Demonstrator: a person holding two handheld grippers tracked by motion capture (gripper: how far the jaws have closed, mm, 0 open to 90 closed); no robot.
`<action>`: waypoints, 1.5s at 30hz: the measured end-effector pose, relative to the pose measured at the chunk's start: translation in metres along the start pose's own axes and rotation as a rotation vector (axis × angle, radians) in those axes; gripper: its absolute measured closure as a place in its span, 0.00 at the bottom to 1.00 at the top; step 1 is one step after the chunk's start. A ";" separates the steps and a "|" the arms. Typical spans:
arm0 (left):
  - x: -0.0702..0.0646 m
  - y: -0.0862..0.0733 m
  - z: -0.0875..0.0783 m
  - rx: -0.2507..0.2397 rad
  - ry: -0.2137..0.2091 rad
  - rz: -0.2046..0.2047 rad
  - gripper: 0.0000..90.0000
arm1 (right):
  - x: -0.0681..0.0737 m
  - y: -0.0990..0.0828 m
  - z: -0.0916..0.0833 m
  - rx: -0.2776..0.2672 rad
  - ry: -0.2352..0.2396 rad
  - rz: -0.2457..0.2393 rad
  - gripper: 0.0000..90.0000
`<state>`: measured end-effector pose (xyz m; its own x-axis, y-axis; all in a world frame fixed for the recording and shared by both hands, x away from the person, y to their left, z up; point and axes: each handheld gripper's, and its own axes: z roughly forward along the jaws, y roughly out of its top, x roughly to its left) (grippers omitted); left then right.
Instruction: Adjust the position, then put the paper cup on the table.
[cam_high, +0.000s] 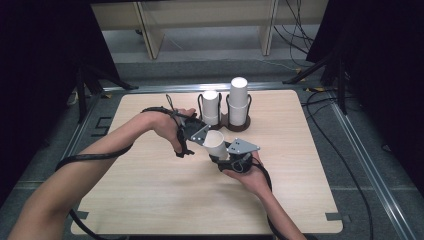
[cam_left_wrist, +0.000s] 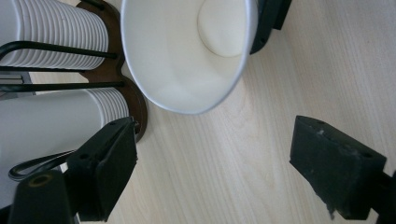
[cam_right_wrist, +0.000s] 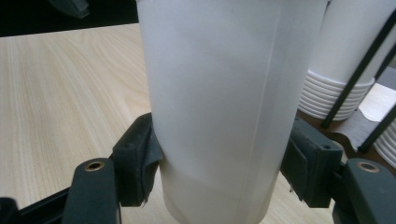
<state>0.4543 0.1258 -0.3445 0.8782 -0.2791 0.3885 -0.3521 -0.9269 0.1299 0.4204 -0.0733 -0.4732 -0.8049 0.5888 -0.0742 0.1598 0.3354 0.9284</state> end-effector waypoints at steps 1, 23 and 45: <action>-0.001 -0.001 0.000 0.002 0.006 0.005 0.16 | 0.000 0.000 -0.001 0.005 -0.001 0.010 0.39; -0.033 -0.037 0.017 -0.218 0.203 -0.269 0.16 | -0.028 -0.011 -0.038 -0.063 -0.140 0.079 0.39; -0.058 -0.057 0.023 -0.237 0.243 -0.371 0.16 | -0.046 -0.020 -0.064 -0.107 -0.234 0.136 0.39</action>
<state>0.4311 0.1888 -0.3950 0.8673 0.1515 0.4742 -0.1186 -0.8623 0.4924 0.4174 -0.1547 -0.4653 -0.6244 0.7809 -0.0165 0.1861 0.1692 0.9678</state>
